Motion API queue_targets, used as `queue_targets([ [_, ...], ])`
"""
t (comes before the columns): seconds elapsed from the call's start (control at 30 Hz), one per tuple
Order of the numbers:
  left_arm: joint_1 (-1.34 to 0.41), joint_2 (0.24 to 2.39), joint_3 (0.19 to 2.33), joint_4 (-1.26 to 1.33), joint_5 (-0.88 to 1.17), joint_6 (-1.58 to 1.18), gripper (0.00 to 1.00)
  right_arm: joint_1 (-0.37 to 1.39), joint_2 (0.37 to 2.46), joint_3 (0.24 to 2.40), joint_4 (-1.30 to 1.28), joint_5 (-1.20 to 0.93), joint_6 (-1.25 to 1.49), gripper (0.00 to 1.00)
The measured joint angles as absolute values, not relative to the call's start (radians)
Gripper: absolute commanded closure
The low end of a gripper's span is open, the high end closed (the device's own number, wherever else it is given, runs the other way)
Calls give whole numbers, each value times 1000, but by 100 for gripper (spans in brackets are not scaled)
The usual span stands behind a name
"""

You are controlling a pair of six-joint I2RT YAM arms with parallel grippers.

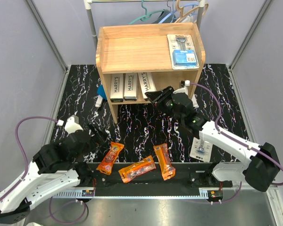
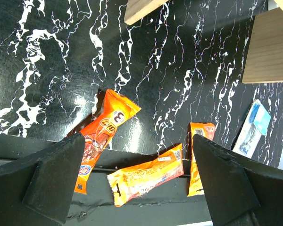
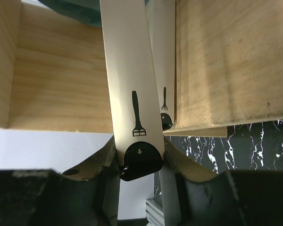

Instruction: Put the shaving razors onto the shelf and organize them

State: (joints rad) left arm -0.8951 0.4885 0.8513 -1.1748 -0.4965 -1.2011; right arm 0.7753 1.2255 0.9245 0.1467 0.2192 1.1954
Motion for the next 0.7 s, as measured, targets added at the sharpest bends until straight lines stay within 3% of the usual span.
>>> queue_targets([
  [0.7,-895,464,850,-1172,-493,-1201,1,755,1433,1003,154,214,1271,84],
])
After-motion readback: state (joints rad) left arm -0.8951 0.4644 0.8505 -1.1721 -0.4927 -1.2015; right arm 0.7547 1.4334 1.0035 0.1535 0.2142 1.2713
